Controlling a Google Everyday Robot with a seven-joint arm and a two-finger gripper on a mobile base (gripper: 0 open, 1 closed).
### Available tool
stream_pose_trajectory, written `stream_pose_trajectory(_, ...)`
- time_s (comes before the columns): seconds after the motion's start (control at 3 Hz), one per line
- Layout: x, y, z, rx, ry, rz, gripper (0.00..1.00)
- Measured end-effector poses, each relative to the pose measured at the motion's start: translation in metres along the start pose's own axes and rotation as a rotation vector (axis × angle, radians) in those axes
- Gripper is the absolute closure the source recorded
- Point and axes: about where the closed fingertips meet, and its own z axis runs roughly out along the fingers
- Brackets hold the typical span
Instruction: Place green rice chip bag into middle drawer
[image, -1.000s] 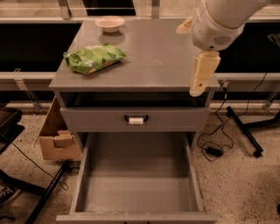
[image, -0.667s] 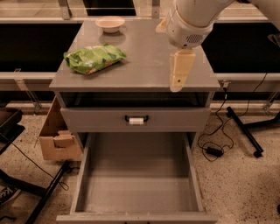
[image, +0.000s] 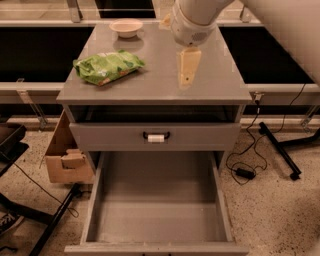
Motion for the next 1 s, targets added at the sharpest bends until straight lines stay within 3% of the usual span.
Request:
stream_pose_trajectory(0.67,-0.016,-0.086,0.040,0.044,-0.042,-0.197,0.00)
stream_pose_trajectory(1.0,-0.036,-0.109,0.060,0.022,-0.058,-0.292,0.00)
